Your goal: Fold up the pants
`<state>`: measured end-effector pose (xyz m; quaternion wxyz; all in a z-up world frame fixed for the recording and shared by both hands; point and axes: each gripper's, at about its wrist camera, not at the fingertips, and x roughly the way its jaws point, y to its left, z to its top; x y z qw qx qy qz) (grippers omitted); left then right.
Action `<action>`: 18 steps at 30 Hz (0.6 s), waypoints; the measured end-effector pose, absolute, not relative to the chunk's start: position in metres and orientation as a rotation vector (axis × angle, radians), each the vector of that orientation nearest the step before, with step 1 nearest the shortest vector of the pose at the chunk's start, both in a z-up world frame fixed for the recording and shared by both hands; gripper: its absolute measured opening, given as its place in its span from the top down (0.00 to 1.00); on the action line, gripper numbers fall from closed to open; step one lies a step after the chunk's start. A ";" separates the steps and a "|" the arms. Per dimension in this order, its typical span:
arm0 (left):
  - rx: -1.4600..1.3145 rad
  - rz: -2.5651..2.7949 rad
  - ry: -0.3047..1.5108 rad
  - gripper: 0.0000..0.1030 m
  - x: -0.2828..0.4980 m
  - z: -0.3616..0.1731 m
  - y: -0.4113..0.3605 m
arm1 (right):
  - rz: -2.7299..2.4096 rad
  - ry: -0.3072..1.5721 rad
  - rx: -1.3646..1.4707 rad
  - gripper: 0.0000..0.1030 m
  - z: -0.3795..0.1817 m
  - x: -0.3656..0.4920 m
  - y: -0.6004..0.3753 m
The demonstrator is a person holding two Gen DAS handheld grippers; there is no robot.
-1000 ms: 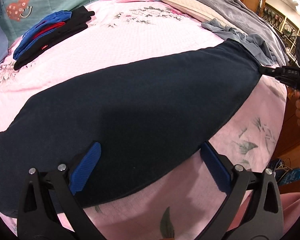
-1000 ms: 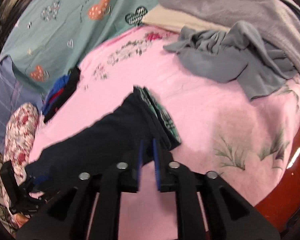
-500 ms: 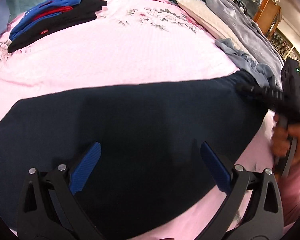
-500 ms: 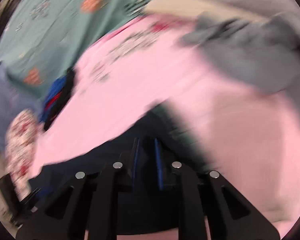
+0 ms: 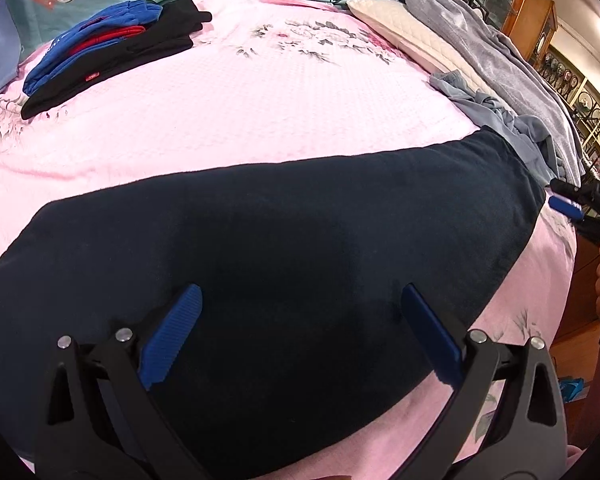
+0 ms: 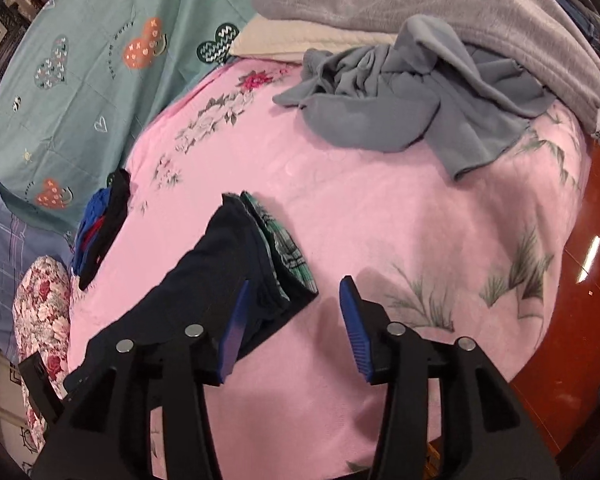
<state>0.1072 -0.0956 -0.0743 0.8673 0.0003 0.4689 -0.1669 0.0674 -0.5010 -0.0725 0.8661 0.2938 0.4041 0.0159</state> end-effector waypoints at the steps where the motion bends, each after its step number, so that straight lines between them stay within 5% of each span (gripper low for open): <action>1: 0.002 -0.350 0.982 0.02 0.107 -0.074 -0.096 | 0.038 0.854 0.607 0.52 -0.074 0.068 -0.499; 13: -0.006 -0.353 0.979 0.02 0.106 -0.074 -0.095 | -0.028 0.862 0.335 0.47 -0.077 0.078 -0.463; 18: -0.005 -0.353 0.979 0.02 0.106 -0.074 -0.096 | -0.025 0.844 0.319 0.57 -0.079 0.079 -0.458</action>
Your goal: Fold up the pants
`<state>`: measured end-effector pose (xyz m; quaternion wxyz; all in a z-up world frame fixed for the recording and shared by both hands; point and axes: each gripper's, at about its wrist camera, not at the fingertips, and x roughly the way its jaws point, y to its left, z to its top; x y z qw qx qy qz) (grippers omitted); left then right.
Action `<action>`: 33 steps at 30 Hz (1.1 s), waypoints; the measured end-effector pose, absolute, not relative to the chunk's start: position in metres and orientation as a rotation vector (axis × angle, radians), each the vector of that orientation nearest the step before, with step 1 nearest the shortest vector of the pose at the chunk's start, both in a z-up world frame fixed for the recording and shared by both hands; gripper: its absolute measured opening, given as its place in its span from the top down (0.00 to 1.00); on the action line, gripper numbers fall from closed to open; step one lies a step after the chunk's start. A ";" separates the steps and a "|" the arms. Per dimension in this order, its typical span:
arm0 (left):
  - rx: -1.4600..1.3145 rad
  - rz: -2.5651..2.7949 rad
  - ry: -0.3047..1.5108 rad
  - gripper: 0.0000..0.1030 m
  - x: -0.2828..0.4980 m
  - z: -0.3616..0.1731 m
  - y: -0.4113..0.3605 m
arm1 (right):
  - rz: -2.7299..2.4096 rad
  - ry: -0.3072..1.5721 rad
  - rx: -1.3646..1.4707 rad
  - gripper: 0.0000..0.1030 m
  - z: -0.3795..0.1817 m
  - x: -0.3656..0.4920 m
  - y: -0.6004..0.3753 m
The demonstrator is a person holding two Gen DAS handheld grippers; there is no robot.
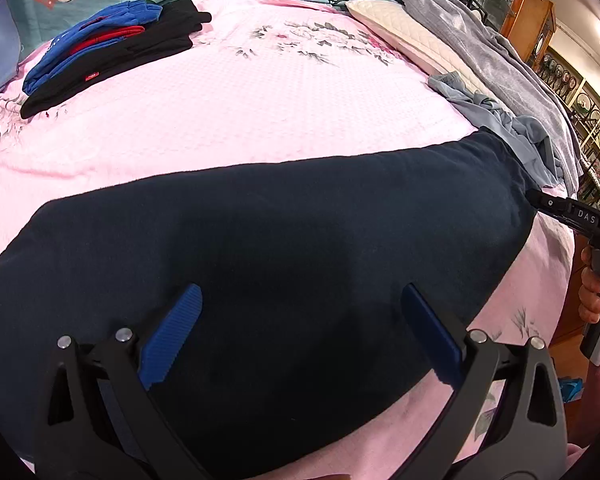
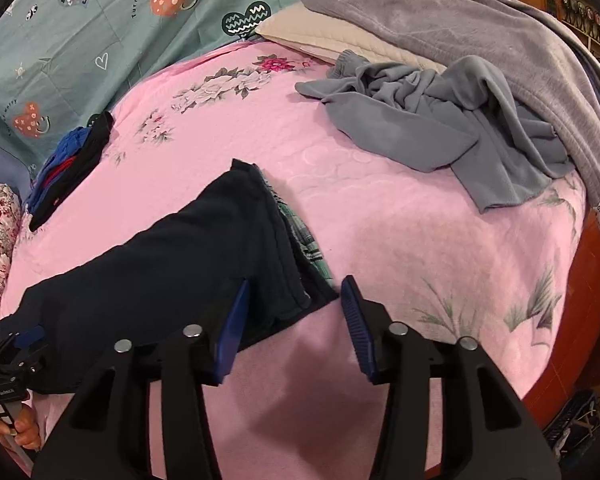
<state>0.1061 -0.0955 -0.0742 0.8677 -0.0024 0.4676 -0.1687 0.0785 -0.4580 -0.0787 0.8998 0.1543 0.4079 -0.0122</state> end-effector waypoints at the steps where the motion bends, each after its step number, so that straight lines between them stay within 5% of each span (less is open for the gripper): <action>1: -0.004 -0.353 0.979 0.02 0.106 -0.074 -0.096 | -0.025 0.839 0.322 0.59 -0.079 0.079 -0.458; 3: -0.006 -0.353 0.979 0.02 0.106 -0.074 -0.096 | -0.022 0.833 0.338 0.75 -0.080 0.079 -0.461; 6: -0.009 -0.354 0.978 0.02 0.106 -0.074 -0.096 | 0.019 0.828 0.403 0.82 -0.083 0.078 -0.465; 20: -0.184 -0.249 0.866 0.02 0.098 -0.053 -0.017 | 0.368 0.528 0.138 0.83 0.004 0.062 -0.327; 33: -0.276 0.022 0.871 0.02 0.072 -0.070 0.075 | 0.697 0.738 -0.254 0.79 -0.069 0.052 -0.165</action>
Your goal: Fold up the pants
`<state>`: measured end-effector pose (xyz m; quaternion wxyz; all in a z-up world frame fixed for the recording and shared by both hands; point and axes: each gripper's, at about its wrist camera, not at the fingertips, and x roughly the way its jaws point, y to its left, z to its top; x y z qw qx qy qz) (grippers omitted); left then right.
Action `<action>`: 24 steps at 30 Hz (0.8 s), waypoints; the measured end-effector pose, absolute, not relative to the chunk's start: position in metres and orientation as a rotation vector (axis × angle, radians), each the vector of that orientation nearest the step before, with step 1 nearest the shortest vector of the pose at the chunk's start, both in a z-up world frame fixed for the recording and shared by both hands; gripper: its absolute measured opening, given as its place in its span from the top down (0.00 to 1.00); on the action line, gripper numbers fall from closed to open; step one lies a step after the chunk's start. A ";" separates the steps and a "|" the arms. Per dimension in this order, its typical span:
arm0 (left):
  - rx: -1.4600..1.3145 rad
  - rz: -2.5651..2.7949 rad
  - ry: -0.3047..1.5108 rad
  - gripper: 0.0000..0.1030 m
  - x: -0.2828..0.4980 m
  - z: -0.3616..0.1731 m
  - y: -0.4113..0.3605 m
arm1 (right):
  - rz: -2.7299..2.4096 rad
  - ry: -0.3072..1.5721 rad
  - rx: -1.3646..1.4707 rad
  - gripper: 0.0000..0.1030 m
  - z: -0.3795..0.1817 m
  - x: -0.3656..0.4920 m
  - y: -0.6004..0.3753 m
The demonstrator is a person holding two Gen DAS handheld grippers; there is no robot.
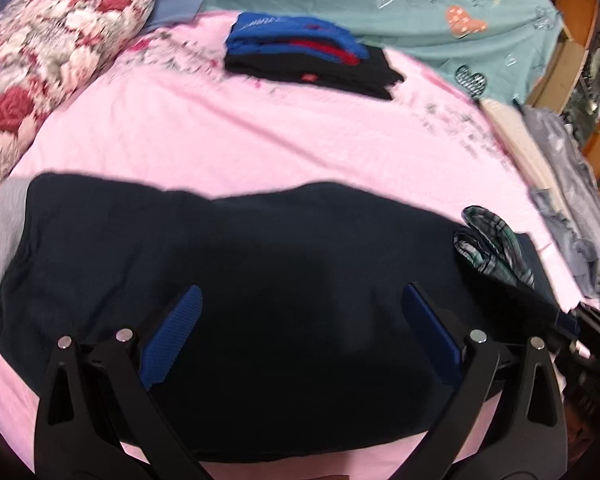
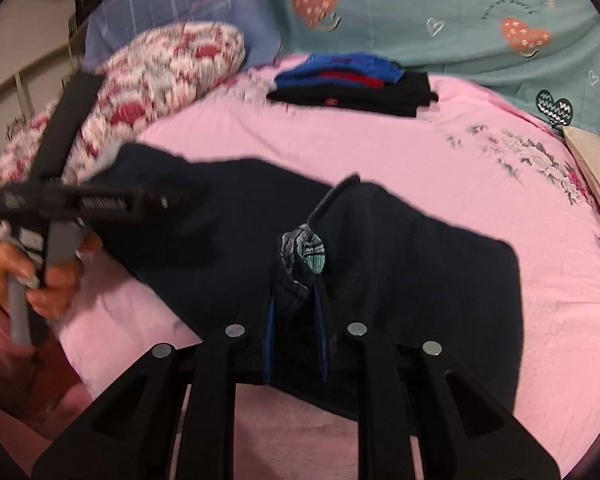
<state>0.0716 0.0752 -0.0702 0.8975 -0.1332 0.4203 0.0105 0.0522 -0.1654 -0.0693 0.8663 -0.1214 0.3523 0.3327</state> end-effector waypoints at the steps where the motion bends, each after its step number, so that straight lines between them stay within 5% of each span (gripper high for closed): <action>1: -0.280 0.013 0.877 0.02 0.070 -0.071 0.075 | 0.705 0.746 -0.277 0.77 -0.073 0.051 -0.162; 3: -0.281 -0.005 0.842 0.02 0.067 -0.067 0.076 | 0.741 0.749 -0.274 0.64 -0.069 0.048 -0.161; 5: -0.277 0.000 0.846 0.02 0.069 -0.068 0.076 | 0.825 0.767 -0.205 0.61 -0.058 0.046 -0.170; 12: -0.332 -0.017 0.854 0.02 0.070 -0.072 0.080 | 0.850 0.736 0.179 0.63 -0.036 0.078 -0.213; 16: -0.342 -0.018 0.848 0.02 0.068 -0.071 0.081 | 0.849 0.989 0.161 0.72 -0.082 0.100 -0.190; 24: -0.260 -0.019 0.787 0.03 0.066 -0.056 0.065 | 0.844 0.850 0.293 0.72 -0.045 0.111 -0.222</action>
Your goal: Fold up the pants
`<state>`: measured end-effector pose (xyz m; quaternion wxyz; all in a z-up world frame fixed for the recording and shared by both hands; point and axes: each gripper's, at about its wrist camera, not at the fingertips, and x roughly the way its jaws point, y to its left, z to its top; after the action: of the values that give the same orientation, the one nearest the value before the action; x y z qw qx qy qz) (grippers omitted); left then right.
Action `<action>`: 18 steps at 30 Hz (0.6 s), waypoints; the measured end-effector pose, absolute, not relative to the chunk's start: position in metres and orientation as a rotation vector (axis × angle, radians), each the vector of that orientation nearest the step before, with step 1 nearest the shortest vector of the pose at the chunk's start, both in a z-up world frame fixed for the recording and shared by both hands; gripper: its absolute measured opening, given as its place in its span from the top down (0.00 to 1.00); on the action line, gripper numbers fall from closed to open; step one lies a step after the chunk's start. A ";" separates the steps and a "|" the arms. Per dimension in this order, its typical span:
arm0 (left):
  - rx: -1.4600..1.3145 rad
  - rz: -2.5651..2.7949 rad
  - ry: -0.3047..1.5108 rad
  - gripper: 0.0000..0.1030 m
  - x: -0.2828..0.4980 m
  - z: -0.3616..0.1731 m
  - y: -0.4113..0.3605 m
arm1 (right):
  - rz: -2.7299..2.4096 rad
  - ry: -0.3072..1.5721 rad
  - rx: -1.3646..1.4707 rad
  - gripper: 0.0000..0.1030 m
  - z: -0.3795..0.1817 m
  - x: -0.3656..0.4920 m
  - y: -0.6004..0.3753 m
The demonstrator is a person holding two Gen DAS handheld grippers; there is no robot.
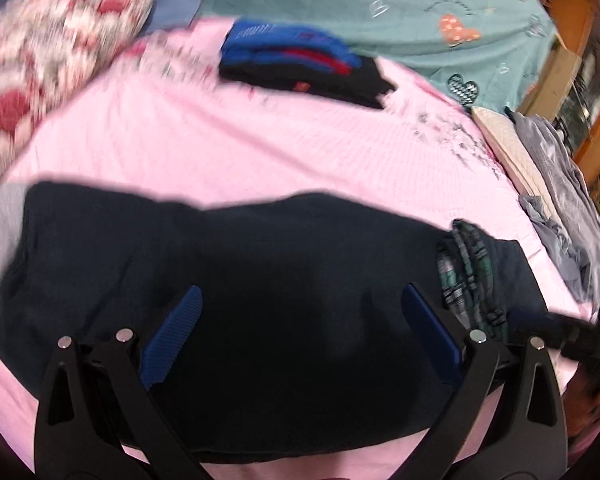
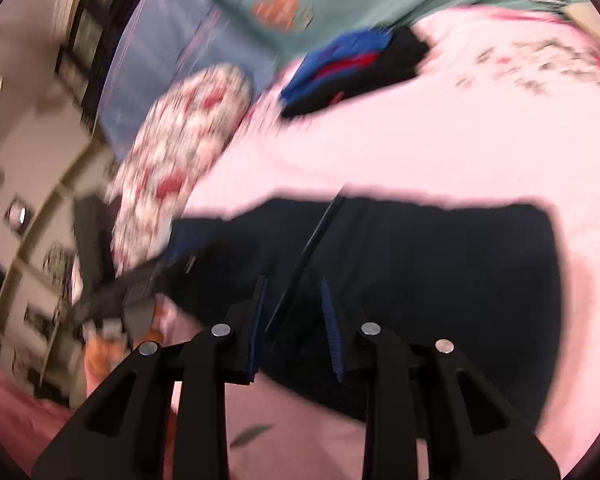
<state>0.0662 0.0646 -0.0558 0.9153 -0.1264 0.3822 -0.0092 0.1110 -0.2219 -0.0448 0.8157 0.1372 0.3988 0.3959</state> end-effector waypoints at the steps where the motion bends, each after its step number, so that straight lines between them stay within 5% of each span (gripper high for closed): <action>1: -0.239 -0.042 0.763 0.03 0.065 -0.049 0.056 | 0.805 0.834 0.335 0.72 -0.042 0.119 -0.232; 7: -0.150 -0.428 0.662 0.06 0.059 -0.017 -0.033 | 0.734 0.873 0.586 0.72 -0.055 0.168 -0.269; 9: -0.137 -0.534 0.693 0.21 0.062 -0.021 -0.058 | 0.655 0.962 0.613 0.71 -0.079 0.186 -0.272; 12: -0.115 -0.609 0.845 0.38 0.074 -0.048 -0.085 | 0.614 1.016 0.713 1.00 -0.106 0.197 -0.293; 18: -0.148 -0.592 0.911 0.39 0.068 -0.063 -0.077 | 0.633 0.912 0.671 0.85 -0.070 0.183 -0.289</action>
<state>0.0675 -0.0772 -0.0632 0.8536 -0.0702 0.4328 -0.2813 0.1831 -0.2887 -0.0697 0.7971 0.3125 0.4245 0.2946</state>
